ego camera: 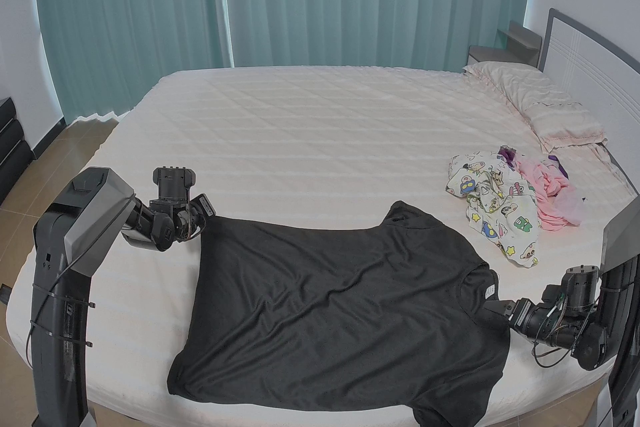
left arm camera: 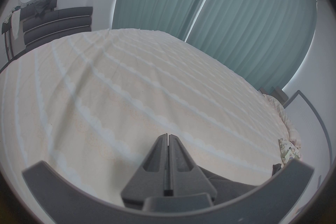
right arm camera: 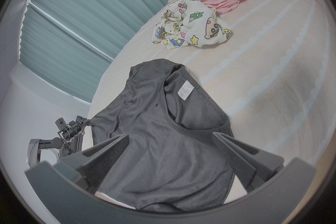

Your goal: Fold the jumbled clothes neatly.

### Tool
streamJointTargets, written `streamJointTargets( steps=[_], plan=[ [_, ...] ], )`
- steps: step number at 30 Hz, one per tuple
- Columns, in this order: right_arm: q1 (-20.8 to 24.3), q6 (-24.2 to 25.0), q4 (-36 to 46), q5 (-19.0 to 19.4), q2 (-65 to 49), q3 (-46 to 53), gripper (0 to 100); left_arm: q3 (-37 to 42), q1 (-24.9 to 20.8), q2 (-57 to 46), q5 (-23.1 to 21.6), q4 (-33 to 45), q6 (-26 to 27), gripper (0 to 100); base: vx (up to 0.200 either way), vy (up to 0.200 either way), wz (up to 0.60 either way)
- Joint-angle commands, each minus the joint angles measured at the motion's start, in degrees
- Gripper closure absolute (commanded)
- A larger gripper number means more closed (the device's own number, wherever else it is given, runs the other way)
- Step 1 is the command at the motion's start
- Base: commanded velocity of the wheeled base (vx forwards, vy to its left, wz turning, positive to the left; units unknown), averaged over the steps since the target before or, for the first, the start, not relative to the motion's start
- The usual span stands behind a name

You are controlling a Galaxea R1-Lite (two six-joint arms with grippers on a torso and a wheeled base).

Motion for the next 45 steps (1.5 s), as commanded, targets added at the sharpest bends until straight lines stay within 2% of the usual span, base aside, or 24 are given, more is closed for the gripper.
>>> streamJointTargets(
  steps=[1,5,11,17,18,22,25,27,29,33,34,37,41,45],
  plan=[
    [0.0,0.0,-0.6,0.0,0.2,-0.1,0,-2.9,0.4,1.6,0.2,0.9,0.1,100,0.0,0.0,0.0],
    [0.0,0.0,-0.6,-0.1,-0.3,-0.3,0,-8.0,0.8,3.2,2.1,5.9,0.1,100,0.0,0.0,0.0],
    [0.0,0.1,-0.7,-0.1,-1.6,-1.9,0,-11.1,1.7,4.6,3.8,8.1,0.1,100,0.0,0.0,0.0],
    [0.5,0.4,1.2,-0.2,-3.2,-13.8,0,-10.5,1.7,3.4,3.4,11.3,-0.2,100,0.0,0.0,0.0],
    [0.6,0.4,1.9,-0.2,-3.1,-15.0,0,-10.5,1.7,3.2,3.4,11.6,-0.3,0,0.0,0.0,0.0],
    [2.7,0.3,17.9,-0.2,-0.5,-32.7,0,-10.3,1.2,2.8,3.4,11.9,-0.7,0,0.0,0.0,0.0],
    [4.4,0.1,24.8,-0.4,2.5,-41.8,0,-7.8,0.7,1.2,3.5,11.9,-2.0,0,0.0,0.0,0.0],
    [5.0,-0.1,26.0,-0.4,3.9,-44.5,0,-5.9,0.7,-0.1,3.2,11.9,-2.6,0,0.0,0.0,0.0],
    [6.3,-1.7,28.4,-0.4,8.6,-51.0,0,0.2,0.5,-3.8,0.1,11.4,-3.7,0,0.0,0.0,0.0],
    [6.6,-4.3,33.9,-0.5,11.9,-57.3,0,5.1,0.5,-7.1,-3.4,11.4,-3.7,0,0.0,0.0,0.0],
    [6.5,-6.8,36.9,-0.6,13.5,-60.4,0,6.4,0.5,-7.7,-4.9,11.4,-3.7,0,0.0,0.0,0.0],
    [6.3,-9.9,38.5,-1.6,16.9,-64.9,0,6.9,0.5,-7.9,-6.1,11.6,-3.8,0,0.0,0.0,0.0],
    [5.6,-10.5,38.7,-3.8,19.8,-68.9,0,6.9,0.4,-7.7,-6.3,11.8,-3.8,0,0.0,0.0,0.0],
    [4.6,-10.7,39.7,-3.7,20.9,-70.7,0,6.9,-0.1,-7.4,-6.3,11.7,-3.7,0,0.0,0.0,0.0]
  ],
)
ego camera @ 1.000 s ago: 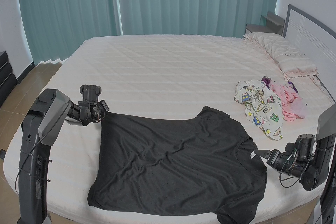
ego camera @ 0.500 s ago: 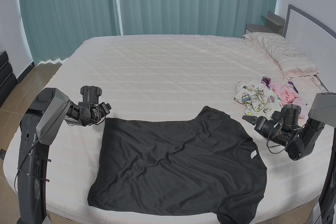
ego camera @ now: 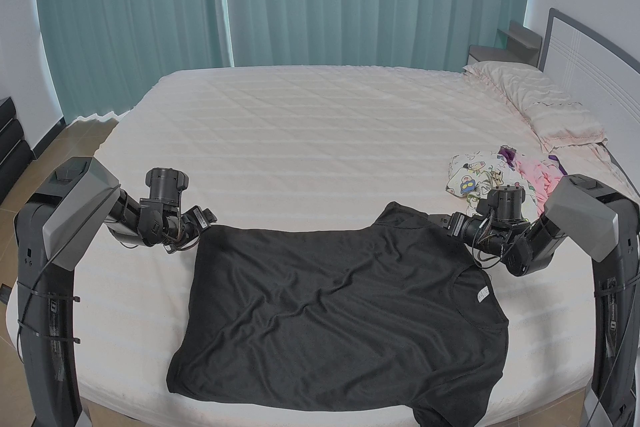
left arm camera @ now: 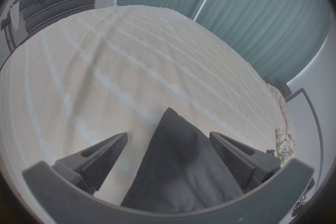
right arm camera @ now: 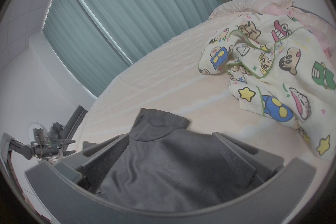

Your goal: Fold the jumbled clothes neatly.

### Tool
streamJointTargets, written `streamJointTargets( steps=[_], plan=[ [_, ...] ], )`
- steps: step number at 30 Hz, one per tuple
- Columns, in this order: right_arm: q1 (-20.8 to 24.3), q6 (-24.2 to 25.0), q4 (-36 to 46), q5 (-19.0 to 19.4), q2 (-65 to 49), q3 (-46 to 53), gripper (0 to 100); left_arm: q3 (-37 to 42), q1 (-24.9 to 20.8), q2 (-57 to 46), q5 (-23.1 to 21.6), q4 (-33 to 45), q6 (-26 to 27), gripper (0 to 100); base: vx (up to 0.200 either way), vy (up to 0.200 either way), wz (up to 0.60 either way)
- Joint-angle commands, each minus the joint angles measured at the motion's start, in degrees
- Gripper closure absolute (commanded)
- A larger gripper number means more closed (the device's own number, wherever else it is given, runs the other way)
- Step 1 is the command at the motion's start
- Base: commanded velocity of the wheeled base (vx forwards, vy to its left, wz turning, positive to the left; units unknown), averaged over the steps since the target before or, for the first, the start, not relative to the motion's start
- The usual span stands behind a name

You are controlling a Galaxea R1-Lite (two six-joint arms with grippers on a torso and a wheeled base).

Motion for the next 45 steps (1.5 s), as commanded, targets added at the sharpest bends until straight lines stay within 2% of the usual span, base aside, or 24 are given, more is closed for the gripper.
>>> streamJointTargets(
  steps=[1,10,11,18,28,34,45],
  plan=[
    [-1.0,-0.8,1.6,-0.4,5.3,-3.8,0,1.0,-0.6,-1.4,-0.4,0.0,-0.1,0,0.0,0.0,0.0],
    [-0.9,-1.7,2.3,-0.4,6.4,-6.3,0,0.6,-0.5,-1.4,-0.3,-0.2,-0.1,0,0.0,0.0,0.0],
    [-0.8,-1.7,2.3,-0.3,6.4,-6.0,100,0.5,-0.4,-1.3,-0.3,-0.3,-0.2,0,0.0,0.0,0.0],
    [-1.2,-1.7,2.3,0.1,6.3,-6.0,100,-2.1,0.0,0.8,-0.2,-0.4,0.0,0,0.0,0.0,0.0],
    [-3.9,-0.7,0.8,-0.5,5.3,-5.7,100,-9.6,-0.2,7.5,0.0,-0.3,0.3,0,0.0,0.0,0.0],
    [-5.1,0.8,-0.5,-3.0,5.6,-6.0,100,-11.8,-0.3,8.7,0.1,-0.1,0.3,0,0.0,0.0,0.0],
    [-3.9,1.6,-0.6,-3.1,5.6,-5.3,100,-13.5,-1.5,9.2,-0.5,0.0,0.5,0,0.0,0.0,0.0]
  ],
)
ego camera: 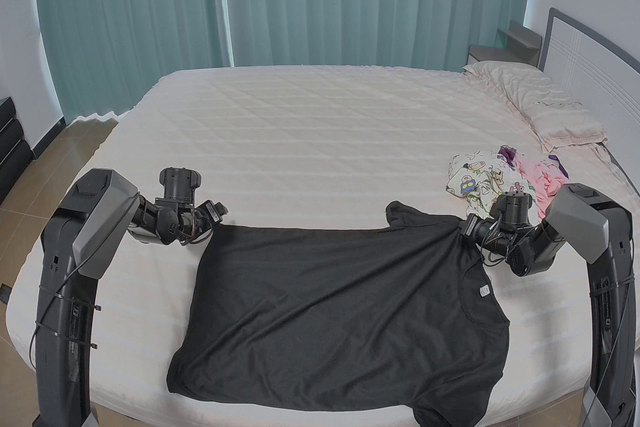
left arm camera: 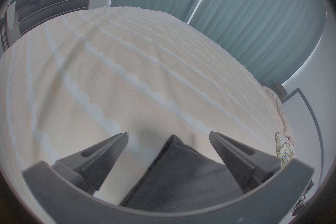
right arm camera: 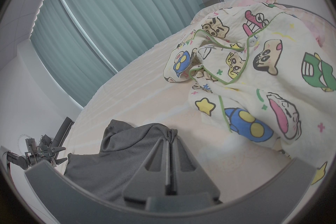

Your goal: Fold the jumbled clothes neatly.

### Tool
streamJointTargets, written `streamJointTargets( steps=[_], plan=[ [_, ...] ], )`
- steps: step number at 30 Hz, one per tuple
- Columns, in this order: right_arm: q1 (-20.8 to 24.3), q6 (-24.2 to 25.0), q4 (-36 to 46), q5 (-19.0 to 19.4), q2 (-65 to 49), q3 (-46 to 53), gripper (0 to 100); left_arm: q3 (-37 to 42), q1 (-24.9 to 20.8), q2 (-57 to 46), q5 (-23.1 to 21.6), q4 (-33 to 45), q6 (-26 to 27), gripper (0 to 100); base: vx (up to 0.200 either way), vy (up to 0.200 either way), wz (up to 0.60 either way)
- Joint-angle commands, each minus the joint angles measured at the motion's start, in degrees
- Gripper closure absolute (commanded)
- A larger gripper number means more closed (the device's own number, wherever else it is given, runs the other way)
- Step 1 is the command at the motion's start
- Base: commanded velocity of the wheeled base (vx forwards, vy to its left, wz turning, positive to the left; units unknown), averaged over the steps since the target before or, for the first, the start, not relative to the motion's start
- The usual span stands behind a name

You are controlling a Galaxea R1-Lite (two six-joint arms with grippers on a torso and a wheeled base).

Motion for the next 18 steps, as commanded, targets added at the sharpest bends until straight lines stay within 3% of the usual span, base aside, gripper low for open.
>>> streamJointTargets(
  steps=[1,8,9,18],
  plan=[
    [1.0,0.2,0.0,-0.1,-0.3,0.2,100,-0.5,-1.0,0.5,-0.2,-0.2,-0.1,0,0.0,0.0,0.0],
    [1.5,0.1,-0.8,-0.1,-0.3,1.1,100,-0.7,-2.5,1.2,-1.7,0.0,-0.1,0,0.0,0.0,0.0],
    [1.5,0.1,-1.1,-0.1,-0.3,1.1,100,-0.9,-2.5,1.5,-1.6,0.0,0.0,100,0.0,0.0,0.0],
    [1.0,0.2,-1.2,-0.1,-0.3,0.8,100,-2.3,-2.2,2.4,-1.2,-0.5,0.0,100,0.0,0.0,0.0]
  ],
)
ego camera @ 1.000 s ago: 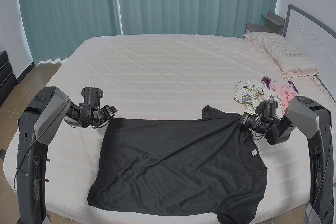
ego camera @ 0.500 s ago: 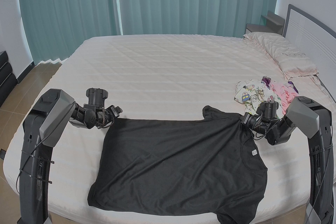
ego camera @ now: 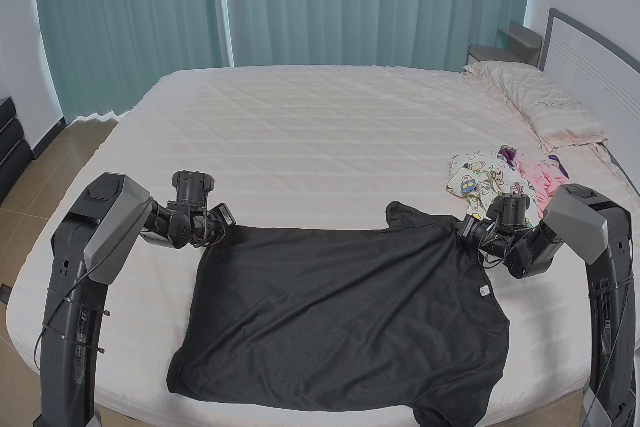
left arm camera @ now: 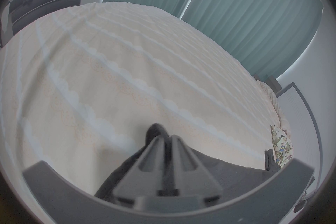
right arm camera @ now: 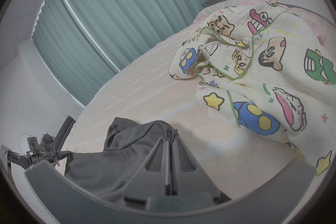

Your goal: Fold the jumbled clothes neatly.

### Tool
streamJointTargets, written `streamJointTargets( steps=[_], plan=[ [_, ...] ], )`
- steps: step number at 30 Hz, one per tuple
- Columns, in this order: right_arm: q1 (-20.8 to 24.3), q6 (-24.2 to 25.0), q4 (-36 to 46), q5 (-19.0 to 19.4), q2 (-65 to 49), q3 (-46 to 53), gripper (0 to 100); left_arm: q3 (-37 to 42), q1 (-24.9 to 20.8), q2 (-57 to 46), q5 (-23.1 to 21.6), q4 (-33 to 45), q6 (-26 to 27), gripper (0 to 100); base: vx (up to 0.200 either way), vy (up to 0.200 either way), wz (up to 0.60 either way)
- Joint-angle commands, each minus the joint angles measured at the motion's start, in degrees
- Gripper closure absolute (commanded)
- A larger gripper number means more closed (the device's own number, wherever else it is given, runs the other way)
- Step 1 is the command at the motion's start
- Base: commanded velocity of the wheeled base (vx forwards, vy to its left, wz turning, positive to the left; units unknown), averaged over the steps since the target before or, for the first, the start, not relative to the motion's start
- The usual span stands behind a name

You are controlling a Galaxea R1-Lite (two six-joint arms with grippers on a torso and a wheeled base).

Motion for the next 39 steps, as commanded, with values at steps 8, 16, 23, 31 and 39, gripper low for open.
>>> streamJointTargets(
  steps=[8,16,23,31,39],
  plan=[
    [-0.1,0.1,-0.4,-0.8,0.0,-1.1,100,-2.5,1.5,0.2,2.0,-0.2,0.1,100,0.0,0.0,0.0],
    [0.0,0.1,-3.2,-2.2,0.6,-2.9,100,-3.3,2.3,0.9,3.7,-0.4,0.2,100,0.0,0.0,0.0],
    [0.2,0.1,-3.8,-2.8,2.2,-3.2,100,-3.9,2.8,1.2,5.1,-0.5,0.2,100,0.0,0.0,0.0],
    [0.3,0.0,-6.4,-6.6,4.5,-6.6,100,-6.3,3.4,2.5,7.0,-0.4,0.0,100,0.0,0.0,0.0],
    [0.6,0.0,-6.5,-6.6,5.2,-6.9,100,-6.3,3.2,3.3,7.0,-0.4,0.1,100,0.0,0.0,0.0]
  ],
)
